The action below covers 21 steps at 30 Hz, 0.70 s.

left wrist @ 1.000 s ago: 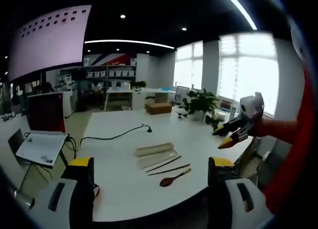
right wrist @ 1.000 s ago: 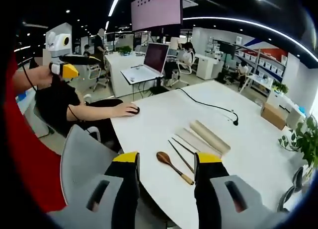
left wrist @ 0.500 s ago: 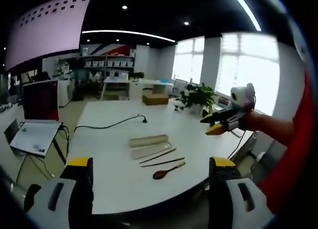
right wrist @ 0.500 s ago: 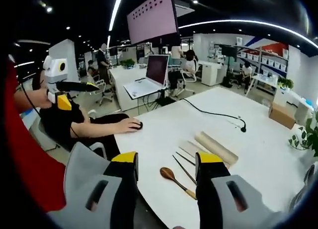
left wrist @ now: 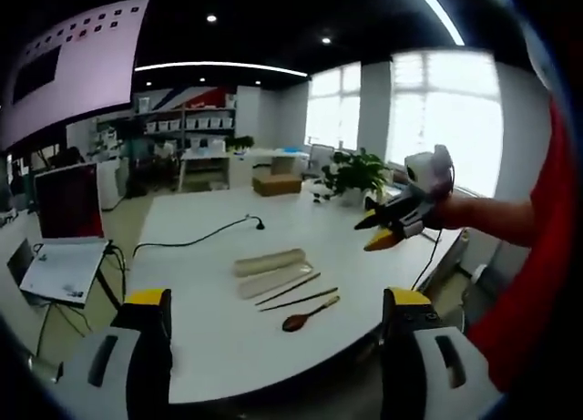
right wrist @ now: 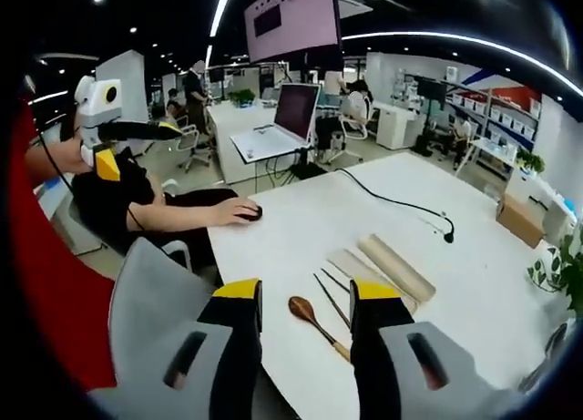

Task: Arrange the utensils inside the cutlery case until each visible utensil rests in its matching compartment.

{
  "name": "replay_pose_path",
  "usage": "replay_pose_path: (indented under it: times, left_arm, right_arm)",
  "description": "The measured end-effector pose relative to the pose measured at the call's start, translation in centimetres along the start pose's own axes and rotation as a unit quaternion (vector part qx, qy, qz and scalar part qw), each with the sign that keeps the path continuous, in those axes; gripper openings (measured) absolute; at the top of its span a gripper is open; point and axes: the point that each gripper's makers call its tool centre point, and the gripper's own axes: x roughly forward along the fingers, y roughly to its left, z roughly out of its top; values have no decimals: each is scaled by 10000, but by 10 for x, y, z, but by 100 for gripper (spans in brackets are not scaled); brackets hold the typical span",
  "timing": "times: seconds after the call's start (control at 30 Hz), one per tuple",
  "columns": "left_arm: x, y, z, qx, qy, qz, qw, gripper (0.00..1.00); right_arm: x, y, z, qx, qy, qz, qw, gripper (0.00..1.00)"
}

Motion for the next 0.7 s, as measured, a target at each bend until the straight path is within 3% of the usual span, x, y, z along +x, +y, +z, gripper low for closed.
replay_pose_path:
  times: [0.17,0.23,0.3,0.4,0.53,0.7]
  left_arm:
    - [0,1,-6,-25,82,-24,10000,98]
    - [0,2,-6,-61,69,-14,10000,98]
    - [0,3,-4,-92,30,15,10000,98]
    - [1,4,-6,-141,47,32,9999,98]
    - [2,3,-7,-186,45,6,9998,98]
    - [2,5,-4,-180,-15,68,9998,97]
  right_arm:
    - [6,-8,-13,-185,201,54,9996,36]
    - [10,-12,-21,-488,322,186,9981,33]
    - [12,-16,-28,-233,407,231,9986,29]
    - [15,-20,-34,-314,491,290,9979,21]
    - [22,-28,-57,-871,1135,358,9891,27]
    - [35,-30,-68,-1199,1341,512,9824,23]
